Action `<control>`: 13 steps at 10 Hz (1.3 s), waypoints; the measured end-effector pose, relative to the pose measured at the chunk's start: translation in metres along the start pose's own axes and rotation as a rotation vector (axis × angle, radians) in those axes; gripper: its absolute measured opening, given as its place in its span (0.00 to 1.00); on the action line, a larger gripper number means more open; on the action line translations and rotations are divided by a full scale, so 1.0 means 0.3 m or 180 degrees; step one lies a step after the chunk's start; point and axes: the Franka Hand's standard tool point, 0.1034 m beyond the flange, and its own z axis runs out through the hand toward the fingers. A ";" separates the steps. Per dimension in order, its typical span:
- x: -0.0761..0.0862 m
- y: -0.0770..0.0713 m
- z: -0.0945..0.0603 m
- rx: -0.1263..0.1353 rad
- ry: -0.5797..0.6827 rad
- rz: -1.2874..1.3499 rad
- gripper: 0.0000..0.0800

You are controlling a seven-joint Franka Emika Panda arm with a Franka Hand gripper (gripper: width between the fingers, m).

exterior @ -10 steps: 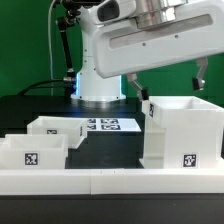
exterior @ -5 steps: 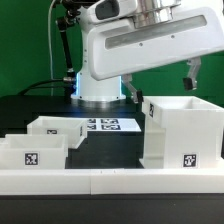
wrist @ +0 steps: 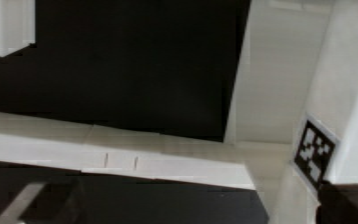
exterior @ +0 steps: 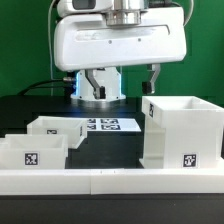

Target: Assemble drawer

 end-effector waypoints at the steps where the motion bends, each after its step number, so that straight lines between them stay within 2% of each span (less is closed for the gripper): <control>1: 0.000 0.000 0.000 0.0000 0.0000 0.0000 0.81; 3: -0.002 0.003 0.002 0.0013 -0.0007 0.0004 0.81; 4: -0.012 0.034 -0.001 0.0067 -0.0029 -0.0013 0.81; 5: -0.050 0.088 0.012 0.0052 -0.0058 -0.0061 0.81; 8: -0.151 0.216 0.084 -0.0099 0.0002 -0.0045 0.81; 9: -0.175 0.245 0.114 -0.0146 0.0024 -0.0075 0.81; 10: -0.202 0.272 0.149 -0.0146 0.0017 -0.0139 0.81; 11: -0.219 0.281 0.174 -0.0130 -0.0017 -0.0132 0.81; 13: -0.206 0.273 0.165 -0.0136 0.0000 -0.0138 0.81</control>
Offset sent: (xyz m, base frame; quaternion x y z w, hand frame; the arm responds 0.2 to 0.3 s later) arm 0.0105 -0.0124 0.0063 0.0868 -0.0138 0.0234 0.9959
